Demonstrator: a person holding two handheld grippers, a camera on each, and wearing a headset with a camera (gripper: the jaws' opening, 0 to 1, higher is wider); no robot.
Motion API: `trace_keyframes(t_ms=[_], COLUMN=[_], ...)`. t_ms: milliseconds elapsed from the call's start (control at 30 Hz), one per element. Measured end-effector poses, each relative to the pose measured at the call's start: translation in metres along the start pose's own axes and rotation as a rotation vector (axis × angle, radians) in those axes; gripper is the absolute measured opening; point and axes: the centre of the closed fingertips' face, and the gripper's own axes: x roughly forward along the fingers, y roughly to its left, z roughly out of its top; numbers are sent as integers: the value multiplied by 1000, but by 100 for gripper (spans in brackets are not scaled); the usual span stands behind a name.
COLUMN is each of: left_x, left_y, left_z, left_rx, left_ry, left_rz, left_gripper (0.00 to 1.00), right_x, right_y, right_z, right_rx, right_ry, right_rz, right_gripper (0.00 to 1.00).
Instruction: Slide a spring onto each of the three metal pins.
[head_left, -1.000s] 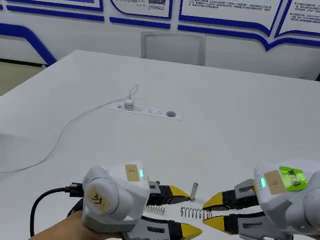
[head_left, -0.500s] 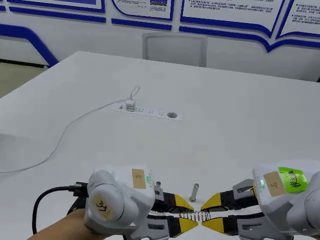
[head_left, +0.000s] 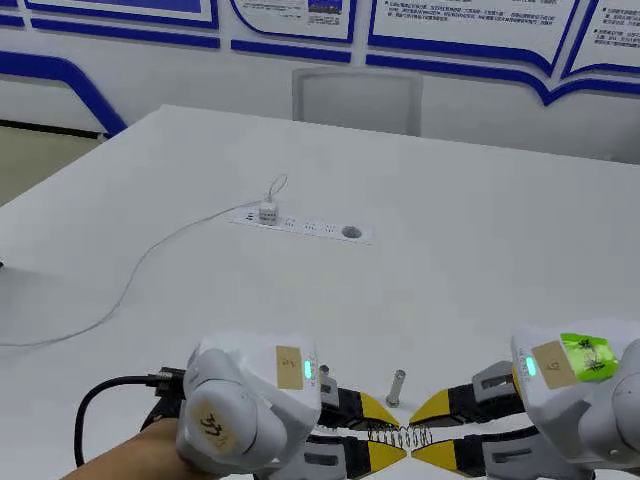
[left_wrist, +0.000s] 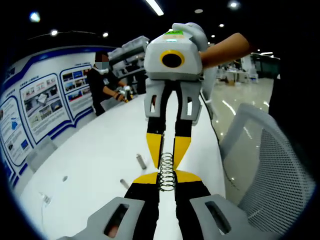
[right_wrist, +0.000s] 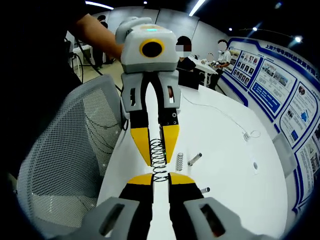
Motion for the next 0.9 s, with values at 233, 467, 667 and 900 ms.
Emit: trace_keyframes(t_ms=[233, 467, 667, 900], left_x=[-2, -1, 0, 1], left_y=[2, -2, -6, -7], left_z=[-7, -6, -6, -5], left_rx=[71, 27, 11, -33], left_ry=[46, 24, 17, -2], left_rz=[15, 35, 25, 39], left_gripper=[10, 10, 10, 10], right_x=[-6, -12, -12, -9], right_y=[0, 4, 8, 9], right_z=[15, 30, 39, 47], right_rx=[60, 153, 195, 198], right_ry=[-89, -194, -238, -261], right_rz=[17, 33, 63, 62], right_gripper=[11, 11, 11, 11])
